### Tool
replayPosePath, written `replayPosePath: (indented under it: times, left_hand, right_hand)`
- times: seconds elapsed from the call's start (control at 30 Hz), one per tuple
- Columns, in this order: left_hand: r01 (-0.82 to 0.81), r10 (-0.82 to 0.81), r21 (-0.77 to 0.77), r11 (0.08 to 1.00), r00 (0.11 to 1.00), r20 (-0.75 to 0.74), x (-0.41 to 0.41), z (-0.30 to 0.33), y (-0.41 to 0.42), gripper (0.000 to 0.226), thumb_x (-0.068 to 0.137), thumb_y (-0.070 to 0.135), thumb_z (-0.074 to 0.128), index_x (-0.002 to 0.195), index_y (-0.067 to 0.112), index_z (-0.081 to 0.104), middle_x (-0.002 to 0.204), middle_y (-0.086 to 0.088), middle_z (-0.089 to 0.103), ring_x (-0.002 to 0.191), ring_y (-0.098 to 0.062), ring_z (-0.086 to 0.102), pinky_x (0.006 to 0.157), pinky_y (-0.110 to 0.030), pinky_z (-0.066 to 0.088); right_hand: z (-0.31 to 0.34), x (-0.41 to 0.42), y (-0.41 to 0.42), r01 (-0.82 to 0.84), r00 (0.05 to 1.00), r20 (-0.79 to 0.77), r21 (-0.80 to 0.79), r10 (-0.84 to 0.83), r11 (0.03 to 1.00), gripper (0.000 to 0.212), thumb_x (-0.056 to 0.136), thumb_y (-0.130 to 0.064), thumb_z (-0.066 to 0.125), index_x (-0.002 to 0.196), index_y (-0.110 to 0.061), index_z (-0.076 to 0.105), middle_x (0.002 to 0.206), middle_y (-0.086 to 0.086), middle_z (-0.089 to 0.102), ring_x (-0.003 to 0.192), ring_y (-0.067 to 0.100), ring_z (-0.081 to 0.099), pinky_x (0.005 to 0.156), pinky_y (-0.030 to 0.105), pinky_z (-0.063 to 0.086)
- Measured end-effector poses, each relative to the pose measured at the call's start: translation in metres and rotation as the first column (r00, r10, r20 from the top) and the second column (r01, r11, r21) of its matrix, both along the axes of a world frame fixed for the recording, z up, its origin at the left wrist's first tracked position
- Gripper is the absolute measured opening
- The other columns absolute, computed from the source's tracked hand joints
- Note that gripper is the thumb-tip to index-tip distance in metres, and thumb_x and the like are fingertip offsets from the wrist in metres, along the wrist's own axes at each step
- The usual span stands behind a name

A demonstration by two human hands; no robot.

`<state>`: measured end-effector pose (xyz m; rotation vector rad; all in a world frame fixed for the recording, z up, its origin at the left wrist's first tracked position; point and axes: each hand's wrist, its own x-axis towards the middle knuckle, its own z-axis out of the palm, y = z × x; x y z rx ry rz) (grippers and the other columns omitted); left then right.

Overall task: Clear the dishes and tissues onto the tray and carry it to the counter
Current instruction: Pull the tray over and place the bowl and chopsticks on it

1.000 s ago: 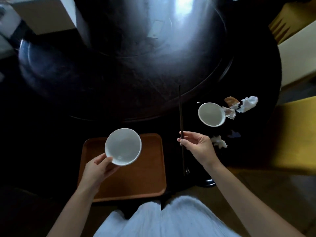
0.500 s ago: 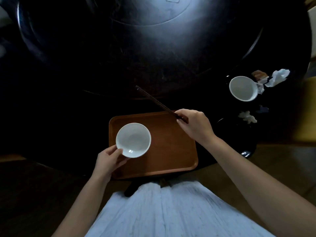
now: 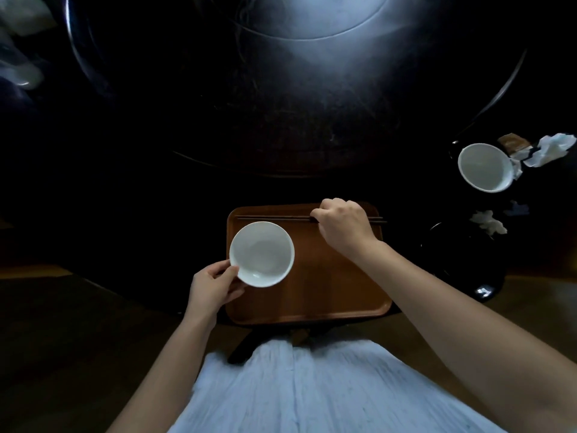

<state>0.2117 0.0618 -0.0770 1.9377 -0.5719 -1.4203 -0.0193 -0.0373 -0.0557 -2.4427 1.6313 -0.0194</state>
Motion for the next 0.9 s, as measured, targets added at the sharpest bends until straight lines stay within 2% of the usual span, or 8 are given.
replayPosePath:
  times: [0.1,0.17,0.3,0.37,0.5,0.67,0.9]
  left_hand:
    - [-0.003,0.003,0.012,1.0,1.0,0.0,0.0,0.0,0.0,0.023,0.09,0.014,0.055,0.112,0.01,0.059,0.084,-0.002,0.066,0.073,-0.012,0.066,0.046,-0.014,0.051]
    - [0.0,0.0,0.015,1.0,1.0,0.003,0.001,0.0,0.001,0.023,0.089,0.015,0.056,0.112,0.011,0.059,0.085,-0.001,0.067,0.072,-0.01,0.067,0.047,-0.014,0.051]
    - [-0.025,0.026,0.04,0.999,0.999,-0.043,0.002,0.0,0.002,0.028,0.089,0.015,0.057,0.116,0.009,0.058,0.096,-0.01,0.068,0.077,-0.015,0.068,0.049,-0.017,0.053]
    - [-0.041,0.045,0.056,0.998,0.996,-0.072,0.002,0.001,0.003,0.03,0.089,0.017,0.057,0.118,0.009,0.057,0.1,-0.012,0.067,0.077,-0.017,0.069,0.049,-0.018,0.054]
    - [-0.032,0.053,0.106,0.994,0.979,-0.197,0.0,0.004,0.005,0.03,0.091,0.017,0.054,0.12,0.011,0.055,0.096,-0.01,0.07,0.071,-0.017,0.072,0.05,-0.019,0.054]
    - [-0.003,0.011,0.066,0.998,0.992,-0.123,-0.003,0.002,0.0,0.03,0.092,0.015,0.051,0.121,0.007,0.057,0.091,-0.009,0.07,0.068,-0.014,0.072,0.05,-0.017,0.053]
    - [0.017,-0.014,0.029,0.999,0.996,-0.084,0.0,0.002,-0.016,0.031,0.093,0.015,0.049,0.123,0.006,0.055,0.094,-0.011,0.069,0.067,-0.011,0.071,0.051,-0.016,0.053]
  right_hand:
    - [-0.008,0.01,-0.005,-0.022,0.999,-0.037,0.002,0.022,1.0,0.025,0.082,0.001,0.049,0.093,-0.009,0.069,0.084,0.009,0.063,0.079,0.029,0.058,0.062,0.032,0.031]
    - [-0.012,0.013,-0.006,-0.025,0.998,-0.053,0.008,0.025,1.0,0.023,0.081,0.002,0.05,0.09,-0.008,0.069,0.082,0.009,0.064,0.077,0.029,0.058,0.061,0.032,0.031]
    - [-0.015,0.011,-0.001,-0.021,0.998,-0.055,-0.058,0.018,0.998,0.013,0.074,0.001,0.063,0.076,-0.009,0.071,0.072,0.006,0.066,0.07,0.025,0.061,0.055,0.031,0.045]
    - [-0.017,0.006,0.005,-0.022,0.999,-0.045,-0.068,0.019,0.997,0.012,0.074,-0.001,0.064,0.078,-0.01,0.071,0.076,0.005,0.068,0.075,0.025,0.063,0.058,0.033,0.052]
    - [-0.02,-0.006,0.007,0.004,0.999,-0.037,-0.086,-0.007,0.996,0.015,0.072,-0.001,0.069,0.083,-0.009,0.073,0.08,0.006,0.071,0.076,0.026,0.065,0.059,0.034,0.054]
    - [-0.024,-0.01,0.0,-0.08,0.997,-0.013,-0.094,0.08,0.992,0.014,0.069,-0.01,0.074,0.083,-0.011,0.074,0.079,0.006,0.071,0.074,0.026,0.066,0.057,0.032,0.054]
    - [-0.03,-0.012,-0.005,-0.085,0.994,-0.075,-0.123,0.076,0.989,0.006,0.075,-0.006,0.067,0.077,-0.011,0.071,0.074,0.005,0.069,0.07,0.023,0.064,0.054,0.031,0.053]
